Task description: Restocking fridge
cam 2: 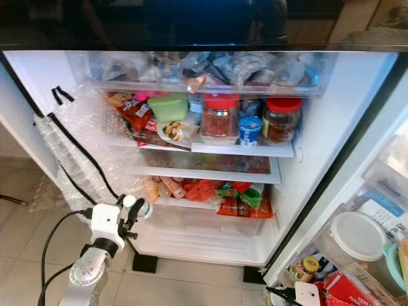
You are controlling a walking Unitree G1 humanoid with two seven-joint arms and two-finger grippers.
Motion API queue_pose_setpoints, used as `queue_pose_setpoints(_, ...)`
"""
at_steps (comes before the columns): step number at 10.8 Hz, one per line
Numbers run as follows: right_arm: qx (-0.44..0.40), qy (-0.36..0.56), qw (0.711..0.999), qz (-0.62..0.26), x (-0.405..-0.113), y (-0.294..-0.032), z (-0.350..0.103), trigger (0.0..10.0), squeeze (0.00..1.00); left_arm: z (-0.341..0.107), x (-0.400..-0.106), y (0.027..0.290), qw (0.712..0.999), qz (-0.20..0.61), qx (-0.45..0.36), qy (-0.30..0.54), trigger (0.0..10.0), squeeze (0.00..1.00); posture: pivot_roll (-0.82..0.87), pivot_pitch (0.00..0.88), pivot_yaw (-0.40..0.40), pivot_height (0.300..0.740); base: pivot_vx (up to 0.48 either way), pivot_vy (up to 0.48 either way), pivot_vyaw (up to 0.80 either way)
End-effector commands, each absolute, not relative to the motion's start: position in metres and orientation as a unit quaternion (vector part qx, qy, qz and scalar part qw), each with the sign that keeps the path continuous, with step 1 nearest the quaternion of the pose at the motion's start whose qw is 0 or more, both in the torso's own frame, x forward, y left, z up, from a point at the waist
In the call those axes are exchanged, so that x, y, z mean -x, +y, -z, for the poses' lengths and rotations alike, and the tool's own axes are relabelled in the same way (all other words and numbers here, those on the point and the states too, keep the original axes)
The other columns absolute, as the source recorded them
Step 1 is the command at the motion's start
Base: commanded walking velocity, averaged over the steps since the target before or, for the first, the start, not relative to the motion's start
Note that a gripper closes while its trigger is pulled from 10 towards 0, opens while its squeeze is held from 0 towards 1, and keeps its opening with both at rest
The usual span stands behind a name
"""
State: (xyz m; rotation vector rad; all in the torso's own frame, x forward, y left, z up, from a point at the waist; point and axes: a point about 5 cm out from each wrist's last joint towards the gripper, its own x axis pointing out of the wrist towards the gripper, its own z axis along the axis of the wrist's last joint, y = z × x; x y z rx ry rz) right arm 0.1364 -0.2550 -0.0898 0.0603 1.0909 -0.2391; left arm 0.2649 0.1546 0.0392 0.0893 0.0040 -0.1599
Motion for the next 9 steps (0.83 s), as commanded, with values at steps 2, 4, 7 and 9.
queue_pose_setpoints(2,-0.026,0.504,0.853,0.132,-0.1377,-0.2642,0.0862,10.0,0.00,-0.0388,-0.2626,0.1510,0.995,0.091,-0.038,0.007,10.0,0.00,-0.06,0.001,0.010,0.740,0.000,0.000,0.00)
queue_pose_setpoints(4,-0.020,0.507,0.853,0.124,-0.1378,-0.2629,0.0866,10.0,0.00,-0.0377,-0.2640,0.1497,0.995,0.095,-0.039,0.018,10.0,0.00,-0.06,0.016,0.017,0.740,0.000,0.000,0.00)
queue_pose_setpoints(7,-0.023,0.509,0.852,0.122,-0.1375,-0.2617,0.0872,10.0,0.00,-0.0385,-0.2642,0.1512,0.994,0.099,-0.042,0.022,10.0,0.00,-0.06,0.019,0.022,0.740,0.258,0.000,0.00)
queue_pose_setpoints(9,-0.022,0.512,0.851,0.119,-0.1372,-0.2616,0.0873,10.0,0.00,-0.0388,-0.2649,0.1516,0.994,0.102,-0.044,0.023,10.0,0.00,-0.06,0.017,0.021,0.740,0.272,0.000,0.00)
